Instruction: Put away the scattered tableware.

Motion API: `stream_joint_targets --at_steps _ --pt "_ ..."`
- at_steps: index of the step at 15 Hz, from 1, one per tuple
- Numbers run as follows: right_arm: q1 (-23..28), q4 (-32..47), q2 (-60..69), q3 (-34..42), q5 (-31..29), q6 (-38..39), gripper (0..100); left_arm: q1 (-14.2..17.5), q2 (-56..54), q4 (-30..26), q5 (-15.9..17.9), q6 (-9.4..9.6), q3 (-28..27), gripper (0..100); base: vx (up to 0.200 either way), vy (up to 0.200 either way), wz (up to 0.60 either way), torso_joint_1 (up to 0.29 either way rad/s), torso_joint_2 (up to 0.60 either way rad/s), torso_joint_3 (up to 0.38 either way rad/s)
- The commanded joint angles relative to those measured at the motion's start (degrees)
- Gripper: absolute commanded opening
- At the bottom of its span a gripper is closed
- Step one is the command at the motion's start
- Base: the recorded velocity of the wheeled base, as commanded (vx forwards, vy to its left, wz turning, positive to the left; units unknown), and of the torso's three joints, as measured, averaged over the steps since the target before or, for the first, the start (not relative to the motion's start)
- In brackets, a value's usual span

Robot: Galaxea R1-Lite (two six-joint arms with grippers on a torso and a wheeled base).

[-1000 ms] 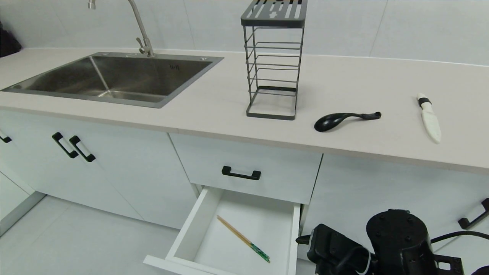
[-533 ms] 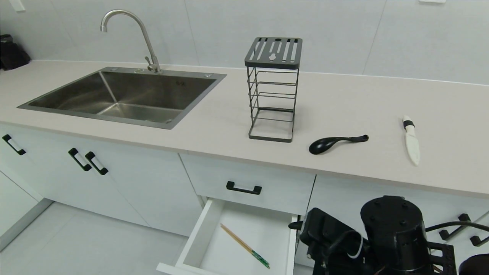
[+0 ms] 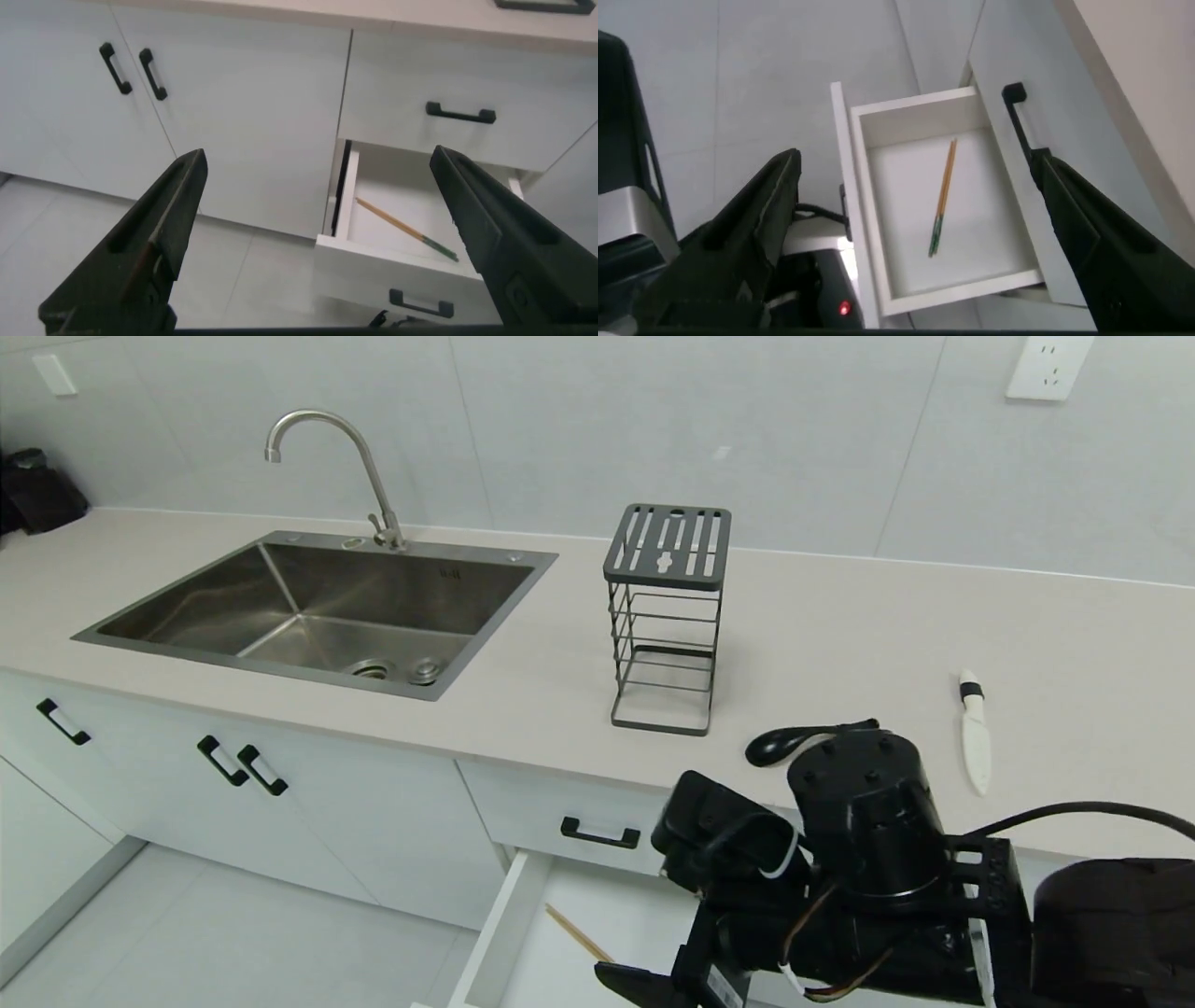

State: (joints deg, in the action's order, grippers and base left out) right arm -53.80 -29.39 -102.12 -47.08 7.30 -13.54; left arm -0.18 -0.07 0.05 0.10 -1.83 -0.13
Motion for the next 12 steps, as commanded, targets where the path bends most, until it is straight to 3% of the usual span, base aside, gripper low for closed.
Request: stream_joint_targets --at_steps 1,2,4,9,12 --pt "-1.05 5.31 0.69 -6.01 0.87 -0.08 100 0.01 0.07 0.04 -0.01 -0.02 -0.04 100 0.0 0.0 0.0 0.29 -0.56 -0.271" --pt "-1.66 12.96 1.22 -9.96 1.84 -0.17 100 0.01 0.07 0.04 -0.01 -0.02 -0.04 100 0.0 0.0 0.0 0.217 -0.43 -0.203" --pt "-1.66 17.88 1.49 -12.33 2.72 -0.26 100 0.01 0.07 0.04 -0.01 -0.02 -0.04 100 0.0 0.0 0.0 0.095 -0.19 -0.09" --pt "-1.05 20.78 2.89 -8.47 2.98 -1.05 100 0.01 0.07 0.04 -0.01 -0.02 -0.04 100 0.0 0.0 0.0 0.008 -0.02 -0.007" --pt "2.03 19.55 2.63 -6.88 2.89 -1.49 100 0.01 0.07 0.04 -0.01 -0.02 -0.04 100 0.0 0.0 0.0 0.0 0.0 0.0"
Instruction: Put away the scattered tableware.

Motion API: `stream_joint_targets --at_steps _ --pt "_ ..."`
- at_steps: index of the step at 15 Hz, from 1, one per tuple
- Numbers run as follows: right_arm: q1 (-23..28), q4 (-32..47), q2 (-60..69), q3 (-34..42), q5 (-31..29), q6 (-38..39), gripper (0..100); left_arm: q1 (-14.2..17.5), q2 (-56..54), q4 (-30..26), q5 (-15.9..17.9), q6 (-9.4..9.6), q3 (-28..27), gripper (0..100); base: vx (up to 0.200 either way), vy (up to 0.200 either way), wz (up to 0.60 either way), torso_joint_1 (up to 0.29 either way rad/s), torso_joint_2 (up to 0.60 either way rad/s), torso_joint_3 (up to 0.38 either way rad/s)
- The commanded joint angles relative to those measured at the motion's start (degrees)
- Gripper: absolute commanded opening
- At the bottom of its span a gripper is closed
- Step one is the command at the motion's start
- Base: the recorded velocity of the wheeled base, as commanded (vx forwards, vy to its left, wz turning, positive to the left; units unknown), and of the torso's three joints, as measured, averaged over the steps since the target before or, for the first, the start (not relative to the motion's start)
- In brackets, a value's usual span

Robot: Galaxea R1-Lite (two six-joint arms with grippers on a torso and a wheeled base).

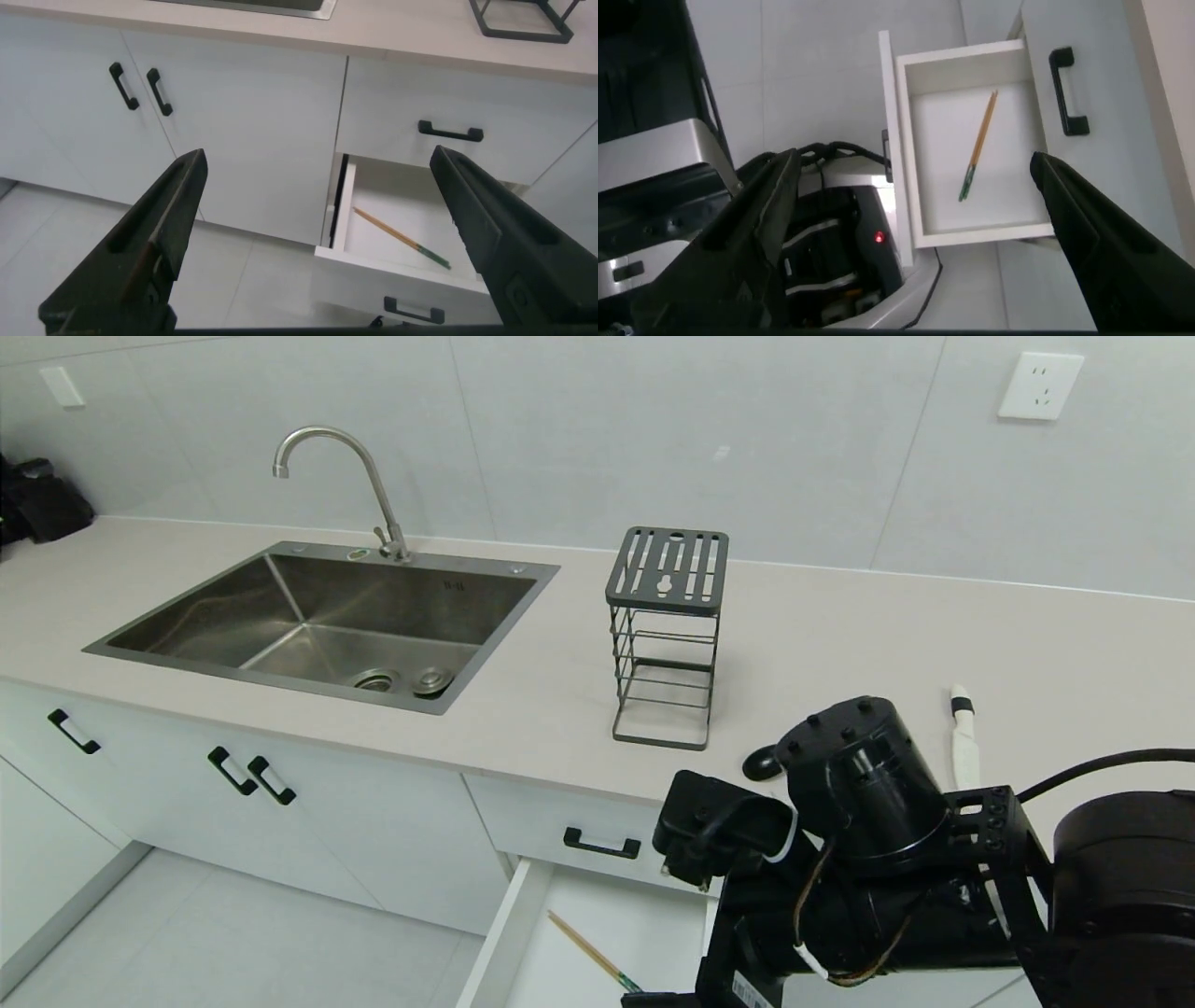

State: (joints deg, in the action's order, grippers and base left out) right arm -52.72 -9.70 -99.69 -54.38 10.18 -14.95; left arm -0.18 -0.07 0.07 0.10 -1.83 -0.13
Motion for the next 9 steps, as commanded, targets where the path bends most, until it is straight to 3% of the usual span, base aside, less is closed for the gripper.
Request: stream_joint_targets --at_steps 1,5,9 --pt "1.13 -1.02 0.11 1.12 -0.07 -1.14 100 0.01 0.07 0.01 -0.01 -0.02 -0.04 100 0.0 0.0 0.0 0.0 0.0 0.0" --pt "5.79 -8.14 0.29 2.09 -1.13 -1.05 100 0.01 0.07 0.01 -0.01 -0.02 0.05 100 0.0 0.0 0.0 0.0 0.0 0.0" --pt "15.02 -16.75 3.63 14.22 -2.62 -1.75 100 0.01 0.07 0.01 -0.01 -0.02 -0.04 100 0.0 0.0 0.0 0.0 0.0 0.0"
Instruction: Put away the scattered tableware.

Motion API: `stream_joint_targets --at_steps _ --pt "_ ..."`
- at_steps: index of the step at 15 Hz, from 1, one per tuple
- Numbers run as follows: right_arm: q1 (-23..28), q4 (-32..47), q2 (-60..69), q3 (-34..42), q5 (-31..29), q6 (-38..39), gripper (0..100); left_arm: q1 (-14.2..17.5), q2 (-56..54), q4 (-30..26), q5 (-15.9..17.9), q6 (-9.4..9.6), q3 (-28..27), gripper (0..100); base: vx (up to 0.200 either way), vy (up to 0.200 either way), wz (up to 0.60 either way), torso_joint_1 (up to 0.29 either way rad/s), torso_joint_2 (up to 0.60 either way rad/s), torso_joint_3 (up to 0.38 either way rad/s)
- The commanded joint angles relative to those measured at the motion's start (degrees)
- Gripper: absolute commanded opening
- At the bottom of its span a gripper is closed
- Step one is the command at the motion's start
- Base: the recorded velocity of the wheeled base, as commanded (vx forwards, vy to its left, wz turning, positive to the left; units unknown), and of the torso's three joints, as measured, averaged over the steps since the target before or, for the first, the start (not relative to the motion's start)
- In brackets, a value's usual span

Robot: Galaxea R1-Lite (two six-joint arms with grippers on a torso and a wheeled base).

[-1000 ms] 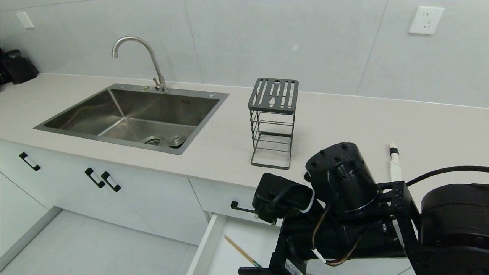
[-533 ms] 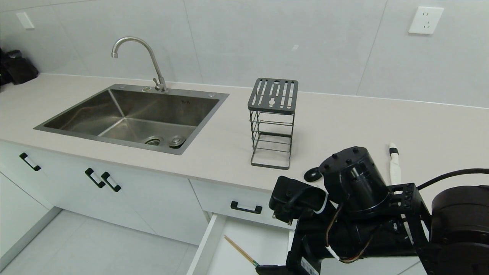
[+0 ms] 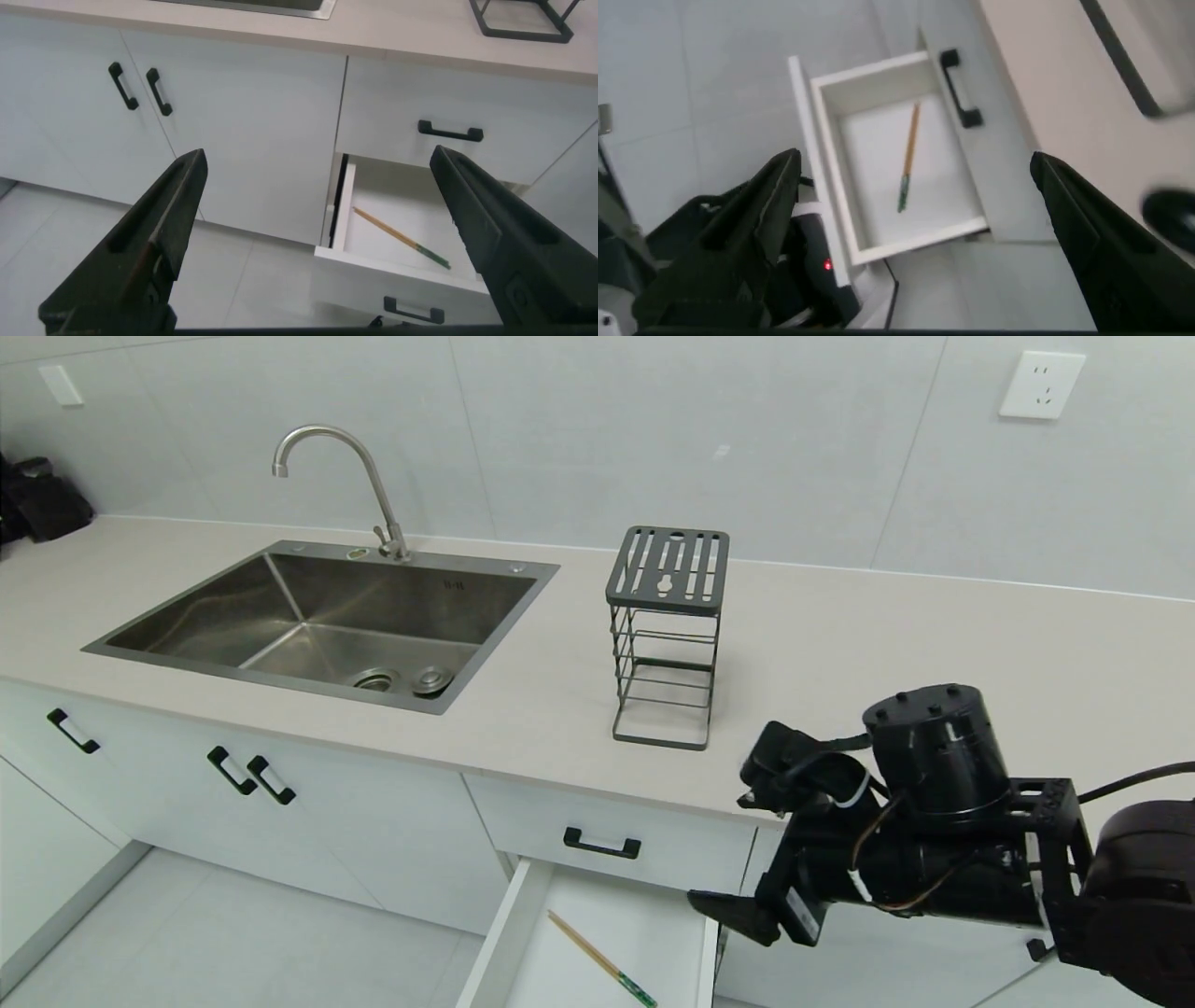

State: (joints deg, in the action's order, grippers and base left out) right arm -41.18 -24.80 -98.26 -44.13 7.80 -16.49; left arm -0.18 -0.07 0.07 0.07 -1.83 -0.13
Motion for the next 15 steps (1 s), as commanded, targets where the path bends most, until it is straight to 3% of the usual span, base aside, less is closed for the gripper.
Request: stream_joint_targets --at_steps 1,5,10,15 --pt "5.14 -1.84 3.51 3.88 -0.07 -0.73 100 0.01 0.07 0.01 0.01 -0.02 0.05 100 0.0 0.0 0.0 0.0 0.0 0.0" --pt "10.77 -4.3 3.86 3.96 2.39 -1.52 100 0.01 0.07 0.01 0.01 -0.02 -0.04 100 0.0 0.0 0.0 0.0 0.0 0.0" --pt "19.56 -5.35 -1.41 -1.05 5.82 -8.12 100 0.01 0.07 0.01 0.01 -0.02 0.05 100 0.0 0.0 0.0 0.0 0.0 0.0" --pt "24.83 -6.32 -4.75 -2.8 16.46 -8.29 100 0.01 0.07 0.01 0.01 -0.02 -0.04 100 0.0 0.0 0.0 0.0 0.0 0.0"
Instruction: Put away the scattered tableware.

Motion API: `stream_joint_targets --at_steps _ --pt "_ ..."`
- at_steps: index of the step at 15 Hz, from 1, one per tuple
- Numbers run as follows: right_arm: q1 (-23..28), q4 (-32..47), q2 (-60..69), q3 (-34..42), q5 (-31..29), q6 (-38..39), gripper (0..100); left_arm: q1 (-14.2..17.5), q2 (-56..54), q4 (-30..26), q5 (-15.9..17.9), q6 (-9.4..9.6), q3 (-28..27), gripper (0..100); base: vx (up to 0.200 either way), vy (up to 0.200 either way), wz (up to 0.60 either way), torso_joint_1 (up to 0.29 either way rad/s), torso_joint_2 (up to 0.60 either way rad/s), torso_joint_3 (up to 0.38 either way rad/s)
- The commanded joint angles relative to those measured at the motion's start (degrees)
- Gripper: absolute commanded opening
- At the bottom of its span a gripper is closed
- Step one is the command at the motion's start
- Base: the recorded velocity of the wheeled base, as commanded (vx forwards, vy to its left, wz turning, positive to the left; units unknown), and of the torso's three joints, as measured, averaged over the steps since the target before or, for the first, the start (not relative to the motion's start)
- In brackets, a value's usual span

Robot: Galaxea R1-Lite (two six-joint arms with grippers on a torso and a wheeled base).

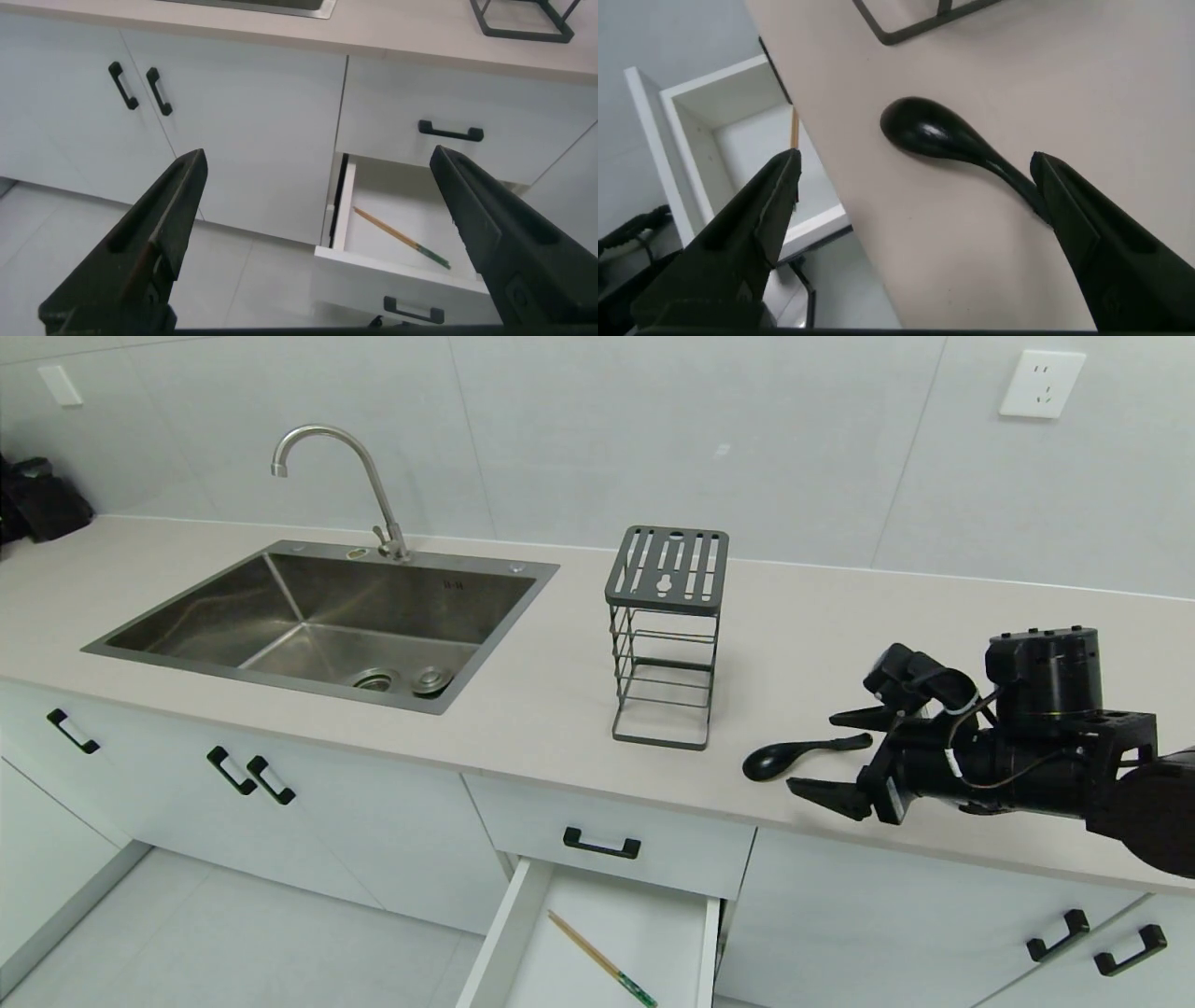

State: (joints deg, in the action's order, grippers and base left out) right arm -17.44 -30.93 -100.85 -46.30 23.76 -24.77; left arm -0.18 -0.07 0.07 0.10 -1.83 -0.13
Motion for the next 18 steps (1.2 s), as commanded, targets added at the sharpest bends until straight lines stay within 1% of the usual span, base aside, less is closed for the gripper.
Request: stream_joint_targets --at_steps 1,4,6,8,11,14,15,16,18 --pt "1.27 -1.15 -3.74 -0.46 2.7 -0.01 100 0.01 0.07 0.01 -0.01 -0.02 -0.04 100 0.0 0.0 0.0 0.0 0.0 0.0" --pt "1.54 -3.7 -7.16 -0.55 2.26 -0.01 100 0.01 0.07 0.01 -0.01 -0.02 0.05 100 0.0 0.0 0.0 0.0 0.0 0.0" --pt "1.71 -9.06 -9.19 -0.19 2.08 0.43 100 0.01 0.07 0.01 -0.01 -0.02 -0.04 100 0.0 0.0 0.0 0.0 0.0 0.0" --pt "1.71 -10.38 -9.54 -0.55 2.26 0.6 100 0.01 0.07 0.01 -0.01 -0.02 -0.04 100 0.0 0.0 0.0 0.0 0.0 0.0" --pt "1.71 -9.15 -9.63 -1.07 2.26 0.6 100 0.01 0.07 0.01 -0.01 -0.02 -0.04 100 0.0 0.0 0.0 0.0 0.0 0.0" --pt "3.12 -0.89 -7.87 -6.43 2.26 0.25 100 0.01 0.07 0.01 -0.01 -0.02 -0.04 100 0.0 0.0 0.0 0.0 0.0 0.0" --pt "3.21 0.08 -8.04 -7.49 2.26 0.25 100 0.01 0.07 0.01 -0.01 -0.02 0.05 100 0.0 0.0 0.0 0.0 0.0 0.0" --pt "3.73 0.78 -9.45 -10.39 2.61 0.25 100 0.01 0.07 0.01 -0.01 -0.02 -0.04 100 0.0 0.0 0.0 0.0 0.0 0.0" --pt "4.0 0.78 -11.38 -10.83 2.7 0.25 100 0.01 0.07 0.01 -0.01 -0.02 -0.04 100 0.0 0.0 0.0 0.0 0.0 0.0"
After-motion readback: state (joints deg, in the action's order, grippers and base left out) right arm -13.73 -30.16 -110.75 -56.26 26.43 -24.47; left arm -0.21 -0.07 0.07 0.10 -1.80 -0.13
